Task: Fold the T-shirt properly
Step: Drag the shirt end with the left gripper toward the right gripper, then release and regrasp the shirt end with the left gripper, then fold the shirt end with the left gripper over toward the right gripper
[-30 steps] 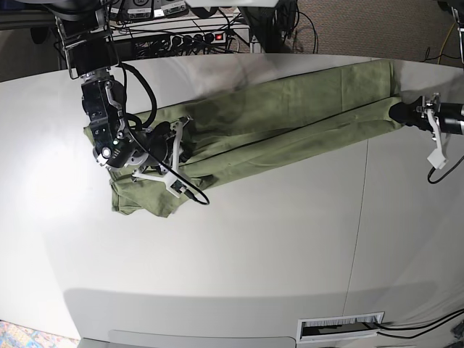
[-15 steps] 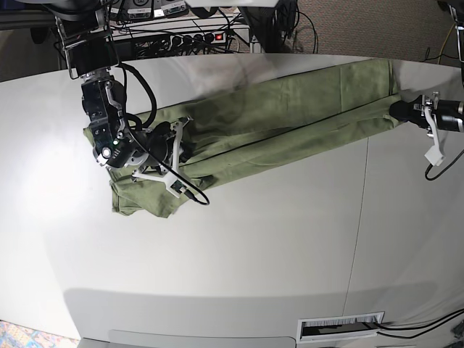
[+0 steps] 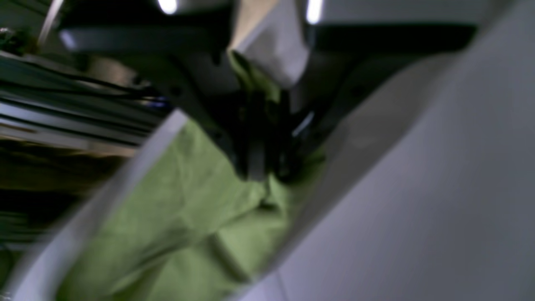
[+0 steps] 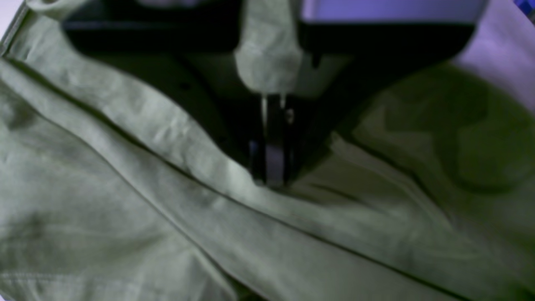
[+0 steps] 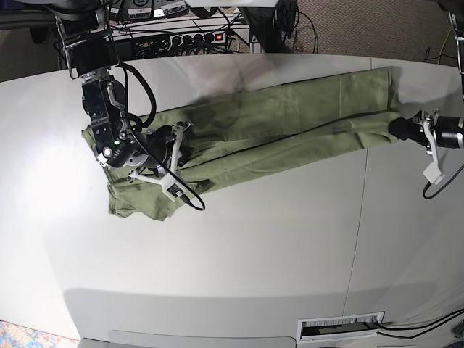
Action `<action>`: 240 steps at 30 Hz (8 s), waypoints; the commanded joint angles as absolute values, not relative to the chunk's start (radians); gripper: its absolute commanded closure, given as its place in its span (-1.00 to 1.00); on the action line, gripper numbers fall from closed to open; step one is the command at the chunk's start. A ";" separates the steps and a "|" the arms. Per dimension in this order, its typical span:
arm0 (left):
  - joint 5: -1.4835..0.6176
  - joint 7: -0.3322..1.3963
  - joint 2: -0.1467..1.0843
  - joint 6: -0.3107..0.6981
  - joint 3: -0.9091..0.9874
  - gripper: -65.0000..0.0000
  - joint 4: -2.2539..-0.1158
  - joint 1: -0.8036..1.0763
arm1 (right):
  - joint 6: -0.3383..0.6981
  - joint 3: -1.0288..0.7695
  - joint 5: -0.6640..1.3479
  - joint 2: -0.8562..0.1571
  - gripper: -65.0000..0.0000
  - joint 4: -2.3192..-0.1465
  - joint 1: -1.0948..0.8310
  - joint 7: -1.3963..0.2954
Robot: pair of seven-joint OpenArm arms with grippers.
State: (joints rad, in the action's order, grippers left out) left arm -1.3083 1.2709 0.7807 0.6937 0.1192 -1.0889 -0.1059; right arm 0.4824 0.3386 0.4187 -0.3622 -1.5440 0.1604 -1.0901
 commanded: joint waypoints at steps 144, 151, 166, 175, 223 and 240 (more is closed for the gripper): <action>-0.383 0.736 0.817 0.352 0.127 0.86 -1.773 0.186 | 0.427 0.335 0.343 -0.341 0.96 -1.543 0.167 -1.137; -0.550 0.746 0.812 0.506 0.127 0.86 -1.787 0.189 | 0.427 0.335 0.343 -0.341 0.96 -1.543 0.167 -1.137; -0.455 0.624 0.815 0.520 0.127 0.86 -1.787 0.186 | 0.427 0.335 0.343 -0.341 0.96 -1.543 0.167 -1.134; -0.406 0.513 0.784 0.640 0.127 0.86 -1.689 0.197 | 0.426 0.335 0.343 -0.341 0.96 -1.543 0.167 -1.130; -1.235 1.069 0.875 0.599 0.128 0.38 -1.236 0.017 | 0.427 0.334 0.343 -0.341 0.96 -1.543 0.167 -1.131; -1.312 1.100 0.784 0.656 0.128 0.38 -1.108 -0.009 | 0.426 0.334 0.343 -0.341 0.96 -1.543 0.167 -1.134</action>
State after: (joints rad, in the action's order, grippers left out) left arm -1.3182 1.0973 0.7635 0.6567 0.1204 -1.0992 0.0021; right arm 0.4332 0.3351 0.3668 -0.3317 -1.5448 0.1608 -1.0946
